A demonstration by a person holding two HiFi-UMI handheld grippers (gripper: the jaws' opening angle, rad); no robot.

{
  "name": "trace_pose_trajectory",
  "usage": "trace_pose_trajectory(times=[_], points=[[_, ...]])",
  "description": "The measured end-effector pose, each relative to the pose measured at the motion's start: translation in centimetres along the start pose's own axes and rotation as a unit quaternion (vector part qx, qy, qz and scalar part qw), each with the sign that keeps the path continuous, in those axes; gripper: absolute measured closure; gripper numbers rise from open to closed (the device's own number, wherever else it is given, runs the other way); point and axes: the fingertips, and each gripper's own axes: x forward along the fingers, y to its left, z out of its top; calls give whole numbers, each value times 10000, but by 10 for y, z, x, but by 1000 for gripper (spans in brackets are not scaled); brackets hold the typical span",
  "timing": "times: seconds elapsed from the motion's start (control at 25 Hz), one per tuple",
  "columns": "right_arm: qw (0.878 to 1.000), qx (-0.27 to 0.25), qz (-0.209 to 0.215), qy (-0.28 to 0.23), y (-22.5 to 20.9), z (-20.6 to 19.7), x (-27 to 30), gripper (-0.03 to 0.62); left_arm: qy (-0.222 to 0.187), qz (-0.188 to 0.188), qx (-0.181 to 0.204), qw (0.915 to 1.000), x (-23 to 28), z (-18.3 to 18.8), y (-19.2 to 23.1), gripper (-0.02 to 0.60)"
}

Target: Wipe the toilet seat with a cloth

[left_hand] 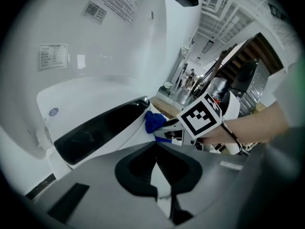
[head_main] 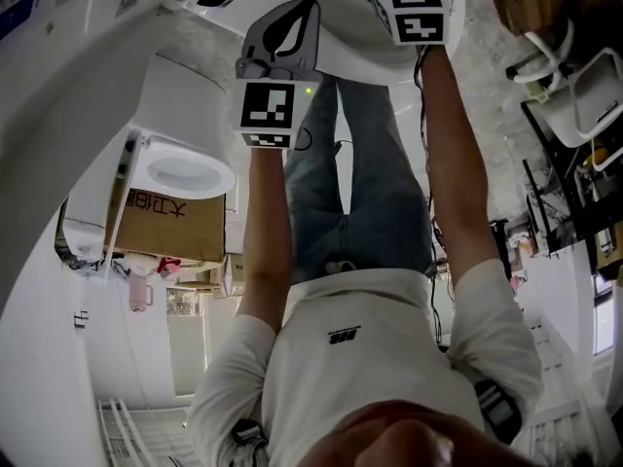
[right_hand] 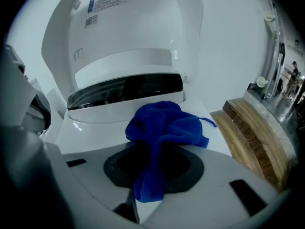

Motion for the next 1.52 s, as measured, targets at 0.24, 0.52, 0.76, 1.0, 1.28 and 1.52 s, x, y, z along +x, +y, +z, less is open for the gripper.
trace_pose_trajectory(times=[0.24, 0.52, 0.76, 1.0, 1.28, 1.52], points=[[10000, -36, 54, -32, 12, 2, 4, 508, 2, 81, 35, 10000, -11, -7, 9, 574], [9995, -106, 309, 20, 42, 3, 6, 508, -3, 183, -13, 9998, -24, -15, 13, 572], [9978, -274, 600, 92, 74, -3, 7, 507, -19, 325, -78, 9994, -40, -26, 19, 572], [9948, -447, 893, 187, 106, -14, 6, 507, -48, 422, -119, 9990, -54, -37, 21, 572], [9917, -712, 1050, 222, 129, -20, 2, 507, -26, 535, -172, 9984, -71, -51, 19, 572], [9858, -1066, 1252, 349, 150, -29, -4, 507, -64, 627, -190, 9978, -84, -60, 16, 572]])
